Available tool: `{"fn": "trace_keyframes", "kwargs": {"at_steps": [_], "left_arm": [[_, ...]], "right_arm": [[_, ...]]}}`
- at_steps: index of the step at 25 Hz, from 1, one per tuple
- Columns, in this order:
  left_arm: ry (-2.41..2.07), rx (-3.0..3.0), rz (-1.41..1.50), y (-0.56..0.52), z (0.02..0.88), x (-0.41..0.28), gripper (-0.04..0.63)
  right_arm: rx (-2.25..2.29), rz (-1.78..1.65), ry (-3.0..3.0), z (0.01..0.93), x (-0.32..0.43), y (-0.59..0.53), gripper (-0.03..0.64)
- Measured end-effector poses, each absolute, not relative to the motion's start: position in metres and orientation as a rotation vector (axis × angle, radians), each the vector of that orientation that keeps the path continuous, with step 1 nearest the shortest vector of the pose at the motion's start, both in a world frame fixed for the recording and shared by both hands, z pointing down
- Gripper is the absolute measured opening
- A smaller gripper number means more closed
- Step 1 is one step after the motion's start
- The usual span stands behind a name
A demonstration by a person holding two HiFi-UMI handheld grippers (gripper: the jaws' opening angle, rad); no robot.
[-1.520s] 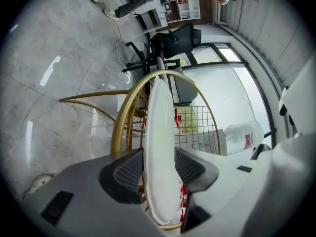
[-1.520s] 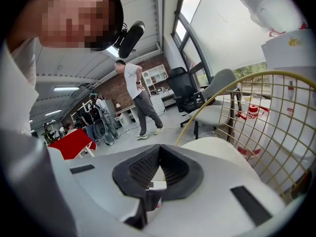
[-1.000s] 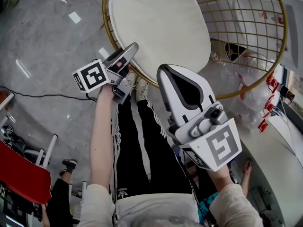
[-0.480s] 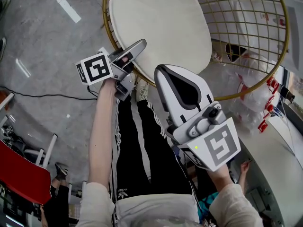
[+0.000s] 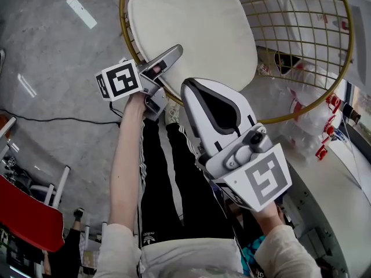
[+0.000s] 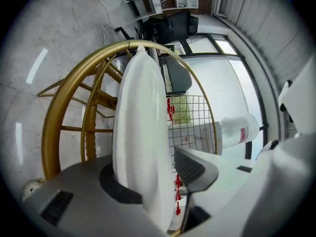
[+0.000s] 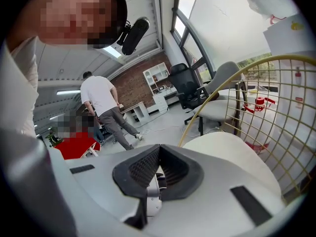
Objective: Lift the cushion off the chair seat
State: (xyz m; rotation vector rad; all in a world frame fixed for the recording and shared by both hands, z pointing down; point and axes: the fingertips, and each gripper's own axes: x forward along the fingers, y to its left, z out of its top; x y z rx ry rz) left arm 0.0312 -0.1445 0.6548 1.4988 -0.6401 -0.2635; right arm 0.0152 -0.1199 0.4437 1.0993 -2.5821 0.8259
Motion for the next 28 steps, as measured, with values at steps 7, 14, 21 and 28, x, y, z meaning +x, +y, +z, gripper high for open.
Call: {"fn": "trace_keyframes", "kwargs": {"at_steps": [7, 14, 21, 28], "left_arm": [[-0.697, 1.499, -0.247, -0.144, 0.659, 0.027, 0.067], [-0.697, 1.514, -0.271, -0.145, 0.653, 0.027, 0.063], [-0.698, 1.516, -0.319, -0.143, 0.637, 0.029, 0.058], [-0.719, 1.53, -0.335, -0.141, 0.616, 0.03, 0.052]], "right_arm": [[1.119, 0.798, -2.572, 0.446, 0.018, -0.122, 0.017], [1.158, 0.758, -2.519, 0.455, 0.026, -0.122, 0.017], [1.158, 0.736, -2.524, 0.445, 0.022, -0.121, 0.017], [1.162, 0.693, -2.513, 0.433, 0.02, -0.119, 0.017]]}}
